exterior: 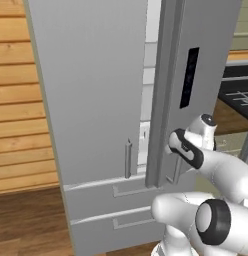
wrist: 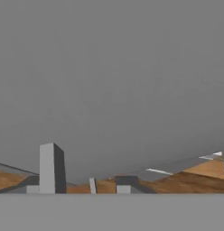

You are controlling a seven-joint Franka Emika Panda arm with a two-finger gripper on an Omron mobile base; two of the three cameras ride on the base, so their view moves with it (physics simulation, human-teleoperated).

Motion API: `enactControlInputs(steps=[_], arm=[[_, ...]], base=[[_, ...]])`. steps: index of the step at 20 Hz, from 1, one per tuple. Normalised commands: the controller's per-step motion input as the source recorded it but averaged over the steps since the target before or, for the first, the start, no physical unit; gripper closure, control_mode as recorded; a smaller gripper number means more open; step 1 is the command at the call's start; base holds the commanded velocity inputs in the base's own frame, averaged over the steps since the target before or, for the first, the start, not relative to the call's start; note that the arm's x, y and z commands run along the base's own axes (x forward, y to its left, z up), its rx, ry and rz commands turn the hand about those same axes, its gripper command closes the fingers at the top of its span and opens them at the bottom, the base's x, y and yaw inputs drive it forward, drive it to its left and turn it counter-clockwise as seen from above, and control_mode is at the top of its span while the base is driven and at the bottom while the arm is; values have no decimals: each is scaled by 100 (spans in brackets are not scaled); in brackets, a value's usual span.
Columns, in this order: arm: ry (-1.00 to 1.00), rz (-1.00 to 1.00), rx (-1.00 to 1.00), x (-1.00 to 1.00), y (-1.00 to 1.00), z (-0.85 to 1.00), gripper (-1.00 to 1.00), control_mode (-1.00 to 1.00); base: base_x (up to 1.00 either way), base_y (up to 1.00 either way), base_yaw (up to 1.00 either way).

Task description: Take the strawberry from the fridge and place it on top of the pancake, located on the dining counter.

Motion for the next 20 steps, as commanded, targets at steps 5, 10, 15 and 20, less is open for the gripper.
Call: enactControlInputs(steps=[5, 10, 15, 20], arm=[[0, 5, 12, -75, -100, -29, 100, -100], [0, 4, 10, -74, -100, -33, 100, -100], [0, 5, 13, -58, -100, -39, 100, -100], [0, 9, 14, -18, -84, -34, 100, -100]], base=[[0, 0, 0], [0, 0, 0], [0, 0, 0], [0, 0, 0]])
